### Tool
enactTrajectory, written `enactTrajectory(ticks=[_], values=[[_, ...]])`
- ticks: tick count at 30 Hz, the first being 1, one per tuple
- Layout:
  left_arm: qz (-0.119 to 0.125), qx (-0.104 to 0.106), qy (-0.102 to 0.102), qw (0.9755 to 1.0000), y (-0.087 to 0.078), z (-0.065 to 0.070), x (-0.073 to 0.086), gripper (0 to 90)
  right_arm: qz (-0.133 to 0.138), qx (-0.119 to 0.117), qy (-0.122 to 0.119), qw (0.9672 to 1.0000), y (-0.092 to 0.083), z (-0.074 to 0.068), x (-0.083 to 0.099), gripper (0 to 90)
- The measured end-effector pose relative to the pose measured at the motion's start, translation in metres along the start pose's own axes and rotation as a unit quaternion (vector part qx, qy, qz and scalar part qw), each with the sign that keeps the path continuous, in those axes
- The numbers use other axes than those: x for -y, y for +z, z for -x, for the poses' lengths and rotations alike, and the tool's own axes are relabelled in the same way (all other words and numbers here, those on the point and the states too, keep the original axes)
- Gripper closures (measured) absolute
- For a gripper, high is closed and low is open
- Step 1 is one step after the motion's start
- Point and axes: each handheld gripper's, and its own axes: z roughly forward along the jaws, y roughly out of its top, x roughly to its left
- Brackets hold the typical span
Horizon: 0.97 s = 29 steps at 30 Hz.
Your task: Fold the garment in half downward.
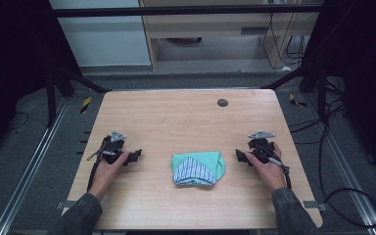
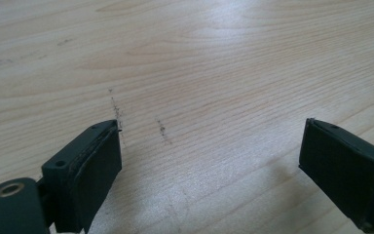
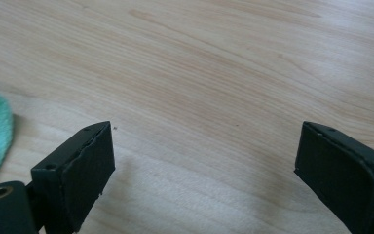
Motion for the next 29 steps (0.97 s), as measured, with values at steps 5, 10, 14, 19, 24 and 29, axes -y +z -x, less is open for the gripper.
enactTrajectory(ticks=[5, 10, 14, 19, 24, 29], values=[[-0.006, -0.002, -0.001, 1.0, 0.003, -0.002, 0.001, 7.9, 0.0, 0.003, 0.015, 0.9999, 0.003, 0.004, 0.001, 7.3], [-0.007, -0.003, 0.0, 1.0, 0.003, -0.002, 0.0, 8.0, -0.001, 0.009, 0.017, 0.9998, 0.008, 0.004, 0.001, 7.1], [-0.013, -0.005, 0.006, 0.9999, 0.004, 0.0, 0.0, 7.1, -0.002, 0.011, 0.018, 0.9998, 0.011, 0.002, 0.002, 6.4], [-0.018, -0.002, 0.01, 0.9998, 0.006, 0.001, -0.001, 3.2, -0.002, 0.005, 0.027, 0.9996, 0.013, 0.001, 0.001, 5.7], [-0.02, -0.011, 0.003, 0.9997, 0.006, 0.004, -0.001, 2.1, -0.008, 0.016, 0.046, 0.9988, 0.014, -0.002, 0.001, 3.0], [-0.022, -0.025, -0.014, 0.9994, 0.007, 0.008, -0.001, 0.0, -0.013, 0.034, 0.063, 0.9973, 0.014, -0.006, 0.001, 0.4]])
